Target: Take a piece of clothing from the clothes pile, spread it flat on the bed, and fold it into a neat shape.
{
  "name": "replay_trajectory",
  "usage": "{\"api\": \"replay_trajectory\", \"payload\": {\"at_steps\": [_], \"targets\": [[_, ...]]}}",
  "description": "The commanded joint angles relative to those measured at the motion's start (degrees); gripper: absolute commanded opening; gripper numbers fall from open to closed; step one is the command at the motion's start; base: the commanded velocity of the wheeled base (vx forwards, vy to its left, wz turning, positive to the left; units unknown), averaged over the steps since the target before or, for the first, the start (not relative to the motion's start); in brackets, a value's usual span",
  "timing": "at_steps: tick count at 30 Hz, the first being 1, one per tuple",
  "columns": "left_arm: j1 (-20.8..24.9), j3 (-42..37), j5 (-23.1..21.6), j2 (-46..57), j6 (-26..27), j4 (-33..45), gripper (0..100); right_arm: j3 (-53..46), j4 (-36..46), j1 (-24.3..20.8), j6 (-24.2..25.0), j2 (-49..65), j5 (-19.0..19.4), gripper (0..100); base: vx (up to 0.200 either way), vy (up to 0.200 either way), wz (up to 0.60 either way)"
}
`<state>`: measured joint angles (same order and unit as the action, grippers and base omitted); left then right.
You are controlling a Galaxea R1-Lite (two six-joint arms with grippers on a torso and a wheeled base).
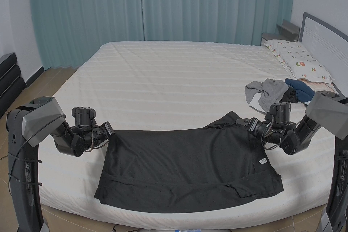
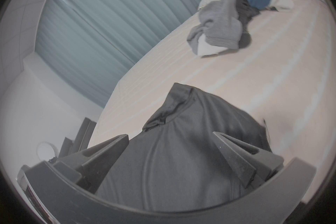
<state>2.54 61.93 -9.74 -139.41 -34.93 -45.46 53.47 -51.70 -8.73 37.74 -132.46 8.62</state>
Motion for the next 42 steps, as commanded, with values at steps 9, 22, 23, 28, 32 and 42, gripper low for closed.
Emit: {"api": "replay_trajectory", "payload": {"at_steps": [9,22,23,28,32,42], "targets": [[0.2,-0.8,0.0,-0.2,-0.2,-0.1,0,24.1,13.8,2.8,-13.3,-13.8,3.5,100,0.0,0.0,0.0],[0.2,-0.8,0.1,-0.2,-0.1,-0.2,0,30.0,14.9,4.0,-13.5,-17.0,3.6,100,0.0,0.0,0.0],[0.2,-0.8,0.0,-0.2,-0.1,-0.2,0,30.3,14.8,4.2,-13.3,-17.4,3.6,100,0.0,0.0,0.0],[0.1,-0.5,0.0,-0.2,-0.1,-0.2,0,29.6,14.3,4.8,-12.6,-17.5,3.6,0,0.0,0.0,0.0],[0.2,-0.6,0.0,-0.1,-0.1,-0.2,0,28.5,14.2,5.7,-11.8,-16.8,3.6,0,0.0,0.0,0.0],[0.1,-0.7,0.6,0.8,-0.1,0.1,0,26.2,14.0,7.0,-7.4,-13.7,3.7,0,0.0,0.0,0.0]]}}
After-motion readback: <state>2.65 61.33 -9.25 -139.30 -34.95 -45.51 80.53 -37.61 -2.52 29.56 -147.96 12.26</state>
